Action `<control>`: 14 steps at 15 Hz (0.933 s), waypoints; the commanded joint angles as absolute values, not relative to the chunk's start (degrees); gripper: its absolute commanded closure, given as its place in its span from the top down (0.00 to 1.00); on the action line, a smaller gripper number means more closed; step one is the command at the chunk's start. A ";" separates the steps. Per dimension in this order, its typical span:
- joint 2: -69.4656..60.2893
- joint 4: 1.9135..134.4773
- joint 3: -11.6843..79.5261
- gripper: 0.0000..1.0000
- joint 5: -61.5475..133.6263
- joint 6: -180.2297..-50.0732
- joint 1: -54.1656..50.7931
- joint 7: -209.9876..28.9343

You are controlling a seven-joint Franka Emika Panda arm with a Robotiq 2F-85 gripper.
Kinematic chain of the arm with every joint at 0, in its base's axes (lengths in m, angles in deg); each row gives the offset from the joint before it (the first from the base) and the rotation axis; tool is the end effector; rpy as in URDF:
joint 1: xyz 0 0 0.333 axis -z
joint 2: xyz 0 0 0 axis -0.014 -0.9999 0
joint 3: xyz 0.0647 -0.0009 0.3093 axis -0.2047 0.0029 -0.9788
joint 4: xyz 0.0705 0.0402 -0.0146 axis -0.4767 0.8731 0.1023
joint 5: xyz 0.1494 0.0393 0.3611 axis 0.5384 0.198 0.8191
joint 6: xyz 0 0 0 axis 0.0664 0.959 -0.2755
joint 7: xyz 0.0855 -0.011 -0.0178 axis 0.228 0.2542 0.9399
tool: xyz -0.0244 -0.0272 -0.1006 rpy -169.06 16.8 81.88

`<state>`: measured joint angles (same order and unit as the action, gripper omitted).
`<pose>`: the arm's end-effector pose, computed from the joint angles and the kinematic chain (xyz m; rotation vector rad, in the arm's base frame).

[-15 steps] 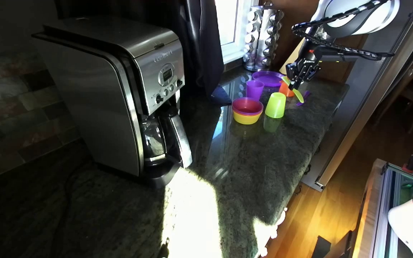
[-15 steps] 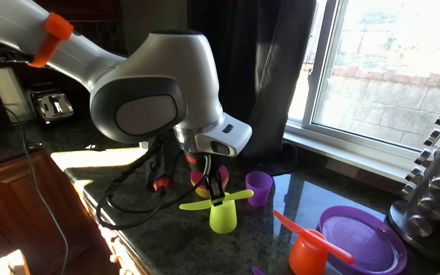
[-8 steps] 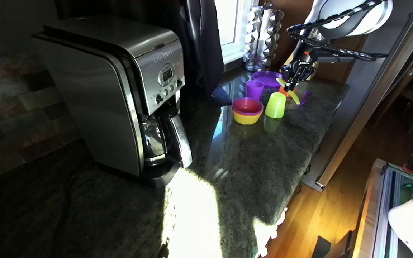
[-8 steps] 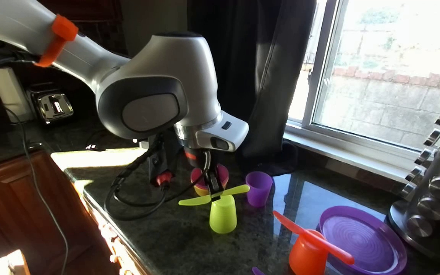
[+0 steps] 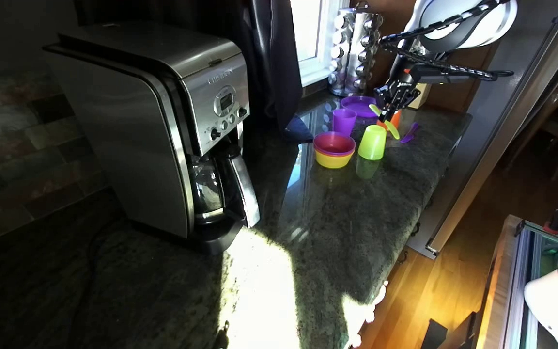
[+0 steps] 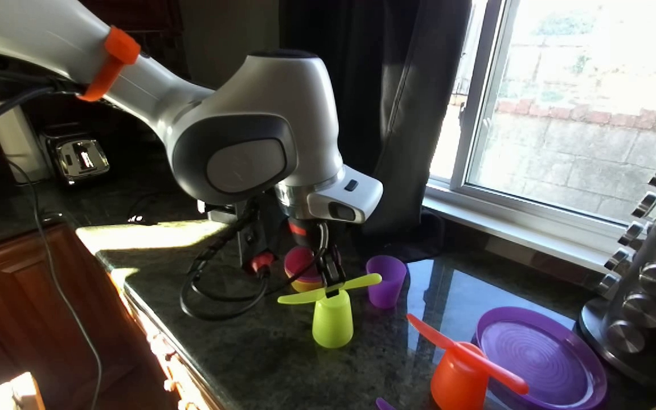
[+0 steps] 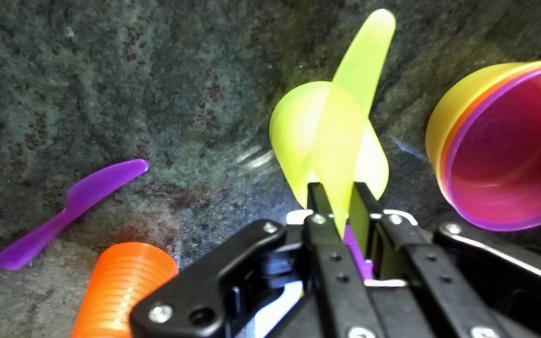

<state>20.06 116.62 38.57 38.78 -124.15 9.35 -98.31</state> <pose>0.4558 -0.1547 0.3687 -3.0051 0.8340 -0.2970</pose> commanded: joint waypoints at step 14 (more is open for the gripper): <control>14.62 112.78 38.11 0.04 39.46 -122.97 8.48 -99.08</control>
